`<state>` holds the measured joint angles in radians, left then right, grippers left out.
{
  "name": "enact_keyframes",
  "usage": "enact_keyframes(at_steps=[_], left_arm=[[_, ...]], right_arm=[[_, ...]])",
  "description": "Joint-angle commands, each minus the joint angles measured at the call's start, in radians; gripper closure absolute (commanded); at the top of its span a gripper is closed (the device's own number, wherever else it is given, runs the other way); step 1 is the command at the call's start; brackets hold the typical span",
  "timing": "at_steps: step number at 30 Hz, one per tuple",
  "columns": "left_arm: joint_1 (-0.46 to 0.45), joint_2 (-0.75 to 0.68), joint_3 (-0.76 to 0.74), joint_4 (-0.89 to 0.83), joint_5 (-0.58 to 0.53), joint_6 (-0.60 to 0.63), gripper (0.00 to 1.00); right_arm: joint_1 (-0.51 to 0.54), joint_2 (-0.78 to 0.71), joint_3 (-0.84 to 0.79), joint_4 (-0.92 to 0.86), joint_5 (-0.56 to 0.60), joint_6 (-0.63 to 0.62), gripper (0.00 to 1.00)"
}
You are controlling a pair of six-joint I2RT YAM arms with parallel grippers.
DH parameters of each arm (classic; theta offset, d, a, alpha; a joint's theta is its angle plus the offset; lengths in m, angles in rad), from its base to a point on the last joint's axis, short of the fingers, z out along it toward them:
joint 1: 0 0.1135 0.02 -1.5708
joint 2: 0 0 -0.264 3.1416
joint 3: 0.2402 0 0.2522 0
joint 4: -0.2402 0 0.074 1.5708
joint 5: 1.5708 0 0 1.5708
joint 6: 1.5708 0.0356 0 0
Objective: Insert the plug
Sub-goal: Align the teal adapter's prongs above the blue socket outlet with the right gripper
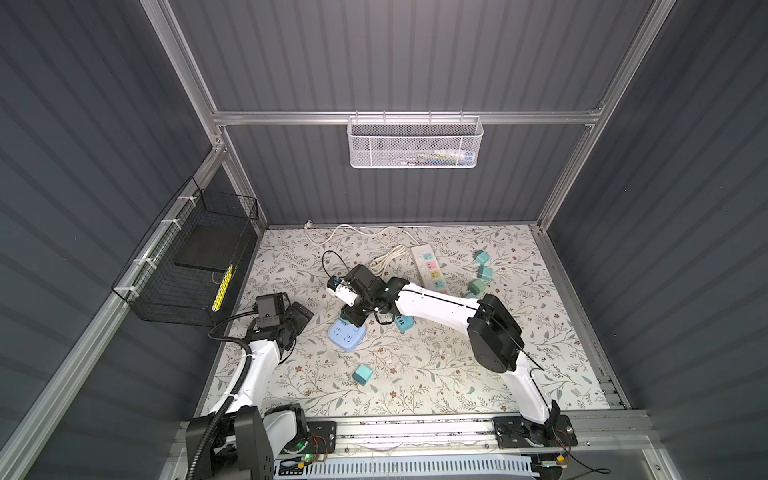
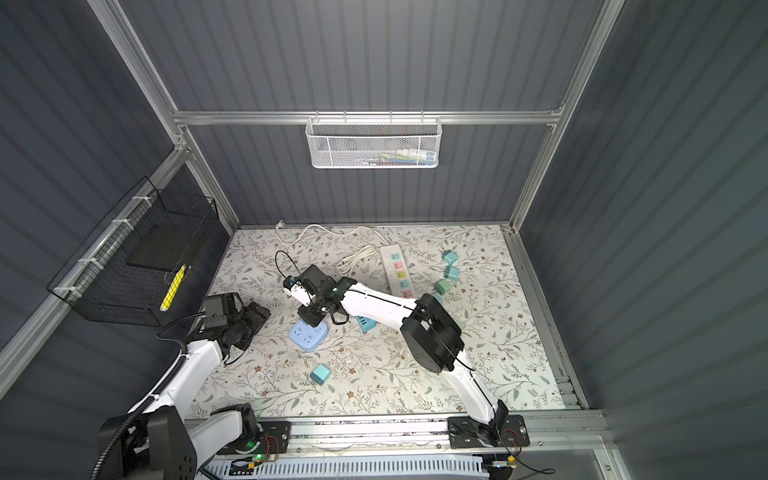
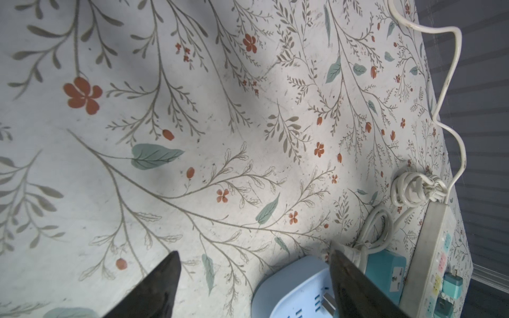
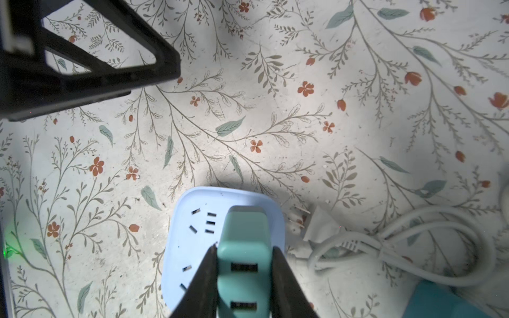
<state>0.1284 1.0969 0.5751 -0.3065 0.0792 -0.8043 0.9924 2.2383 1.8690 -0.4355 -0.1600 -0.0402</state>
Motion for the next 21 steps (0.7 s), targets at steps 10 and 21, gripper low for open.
enact_keyframes(at_steps=[10, 21], left_arm=[[0.008, -0.015, 0.023, -0.019, 0.004, 0.024, 0.14], [0.008, -0.019, 0.021, -0.014, 0.015, 0.026, 0.14]], right_arm=[[0.031, 0.052, 0.074, -0.113, 0.055, -0.024, 0.93], [0.035, 0.066, 0.100, -0.174, 0.113, -0.070, 0.93]])
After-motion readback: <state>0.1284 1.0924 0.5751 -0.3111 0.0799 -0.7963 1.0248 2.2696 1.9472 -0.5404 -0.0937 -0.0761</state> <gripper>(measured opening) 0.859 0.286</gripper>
